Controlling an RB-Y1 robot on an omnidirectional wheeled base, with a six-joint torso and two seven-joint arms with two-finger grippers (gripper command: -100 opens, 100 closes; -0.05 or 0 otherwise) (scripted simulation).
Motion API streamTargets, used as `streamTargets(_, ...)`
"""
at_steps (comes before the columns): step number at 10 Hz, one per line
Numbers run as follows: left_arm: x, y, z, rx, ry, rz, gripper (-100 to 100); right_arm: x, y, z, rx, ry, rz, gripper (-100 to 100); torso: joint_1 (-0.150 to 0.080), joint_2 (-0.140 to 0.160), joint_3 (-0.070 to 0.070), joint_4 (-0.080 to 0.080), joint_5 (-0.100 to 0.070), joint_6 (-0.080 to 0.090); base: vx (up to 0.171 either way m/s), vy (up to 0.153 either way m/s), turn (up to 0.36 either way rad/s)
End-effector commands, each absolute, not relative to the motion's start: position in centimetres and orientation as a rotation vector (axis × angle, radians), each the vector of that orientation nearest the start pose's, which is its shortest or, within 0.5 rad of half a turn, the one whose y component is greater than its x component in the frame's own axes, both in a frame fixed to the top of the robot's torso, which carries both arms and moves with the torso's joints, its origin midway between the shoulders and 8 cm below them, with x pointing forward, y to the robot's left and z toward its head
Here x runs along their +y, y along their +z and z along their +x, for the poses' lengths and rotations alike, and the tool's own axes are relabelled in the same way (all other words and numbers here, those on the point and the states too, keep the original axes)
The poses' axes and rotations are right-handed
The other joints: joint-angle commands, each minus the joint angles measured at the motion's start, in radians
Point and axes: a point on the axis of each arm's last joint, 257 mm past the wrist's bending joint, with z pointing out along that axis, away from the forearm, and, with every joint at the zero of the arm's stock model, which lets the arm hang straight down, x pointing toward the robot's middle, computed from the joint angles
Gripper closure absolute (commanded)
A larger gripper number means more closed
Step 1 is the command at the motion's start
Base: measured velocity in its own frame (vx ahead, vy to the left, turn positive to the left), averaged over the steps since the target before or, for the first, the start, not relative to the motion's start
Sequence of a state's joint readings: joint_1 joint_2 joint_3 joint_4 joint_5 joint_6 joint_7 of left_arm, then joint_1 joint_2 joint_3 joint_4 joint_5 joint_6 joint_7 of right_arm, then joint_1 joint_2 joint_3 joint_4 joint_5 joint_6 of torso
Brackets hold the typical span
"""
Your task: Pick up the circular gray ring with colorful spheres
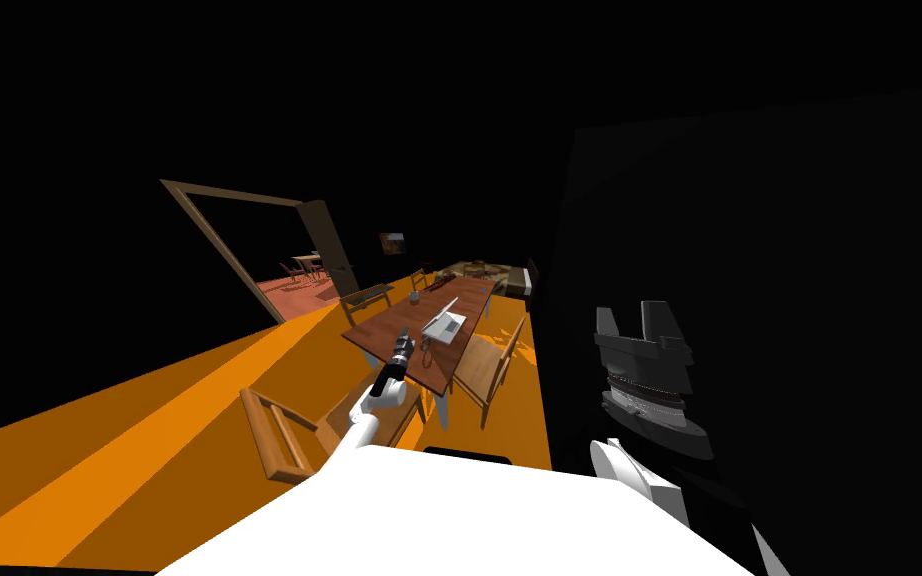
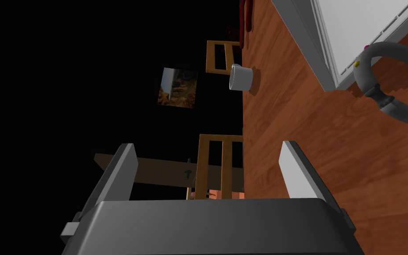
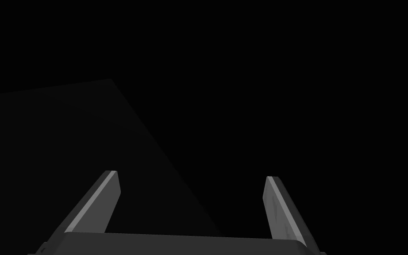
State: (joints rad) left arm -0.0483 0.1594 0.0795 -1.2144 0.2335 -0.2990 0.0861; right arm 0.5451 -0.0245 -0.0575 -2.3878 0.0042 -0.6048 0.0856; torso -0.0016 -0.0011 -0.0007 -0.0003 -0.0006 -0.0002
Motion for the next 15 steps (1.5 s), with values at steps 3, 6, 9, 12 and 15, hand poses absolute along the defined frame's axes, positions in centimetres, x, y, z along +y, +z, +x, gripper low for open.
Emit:
streamTargets(3, 33.3, -31.7, 54.6, 1.032, -1.215, -1.465, -100, -28.5, 7.6, 29.6, 0.536, 1.185, 0.456, 0, 0.0, 0.0, 0.0, 0.0, 0.0, 0.0, 0.019, -0.028, 0.008)
streamTargets(6, 33.0, -33.6, 55.7, 1.042, -1.208, -1.545, -100, -28.5, 7.6, 29.6, 0.536, 1.185, 0.456, 0, 0.0, 0.0, 0.0, 0.0, 0.0, 0.0, 0.015, -0.026, 0.005)
streamTargets(9, 33.0, -36.0, 55.7, 1.063, -1.181, -1.61, -100, -28.5, 7.6, 29.6, 0.536, 1.185, 0.456, 0, 0.001, -0.001, 0.0, 0.0, 0.0, 0.0, 0.02, -0.016, 0.002)
streamTargets(12, 32.5, -37.7, 56.4, 1.076, -1.167, -1.681, -100, -28.5, 7.6, 29.6, 0.536, 1.185, 0.456, 0, 0.001, 0.0, 0.0, 0.0, 0.0, 0.0, 0.017, -0.007, 0.002)
streamTargets(15, 32.0, -38.8, 57.2, 1.088, -1.154, -1.738, -100, -28.5, 7.6, 29.6, 0.536, 1.185, 0.456, 0, 0.002, 0.0, 0.0, 0.0, 0.0, 0.0, 0.023, 0.002, 0.0)
